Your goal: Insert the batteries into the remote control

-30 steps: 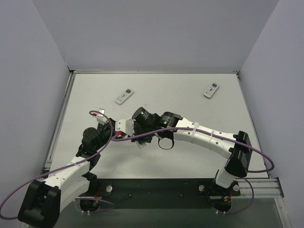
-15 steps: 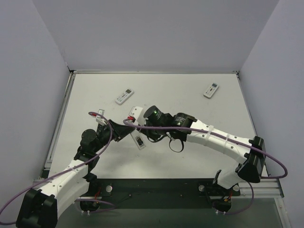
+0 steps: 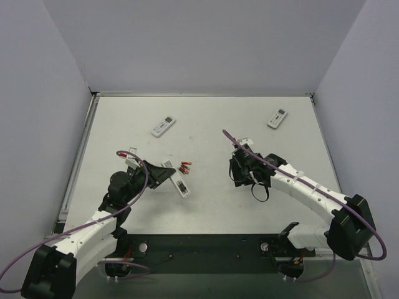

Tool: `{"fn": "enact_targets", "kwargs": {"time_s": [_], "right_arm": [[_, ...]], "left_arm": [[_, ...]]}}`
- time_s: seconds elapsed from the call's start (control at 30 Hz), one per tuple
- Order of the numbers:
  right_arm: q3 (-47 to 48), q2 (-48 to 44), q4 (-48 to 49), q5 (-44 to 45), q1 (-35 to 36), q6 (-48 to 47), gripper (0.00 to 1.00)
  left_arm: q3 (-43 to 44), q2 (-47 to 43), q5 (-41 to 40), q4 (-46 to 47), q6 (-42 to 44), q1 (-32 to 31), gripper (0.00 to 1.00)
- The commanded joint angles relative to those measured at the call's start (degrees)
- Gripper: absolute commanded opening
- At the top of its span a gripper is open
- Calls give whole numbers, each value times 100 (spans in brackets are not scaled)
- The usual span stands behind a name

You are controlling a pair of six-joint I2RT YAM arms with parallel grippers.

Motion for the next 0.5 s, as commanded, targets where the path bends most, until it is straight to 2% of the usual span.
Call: {"fn": "enact_targets", "kwargs": {"time_s": [0.0, 0.23, 0.3, 0.4, 0.47], "right_arm": [[-58, 357, 50, 66, -142, 721, 51], [-5, 999, 533, -268, -274, 722, 51], [39, 886, 926, -917, -169, 590, 53], [170, 657, 1446, -1628, 321, 370, 63], [469, 621, 1631, -1736, 665, 238, 71]], "left_arm": [[-141, 2, -328, 304, -224, -26, 0], [-360, -42, -477, 418, -303, -43, 0], [-387, -33, -521, 471, -312, -52, 0], [-378, 2, -592, 471, -286, -87, 0], [-361, 37, -627, 445, -259, -105, 0]]}}
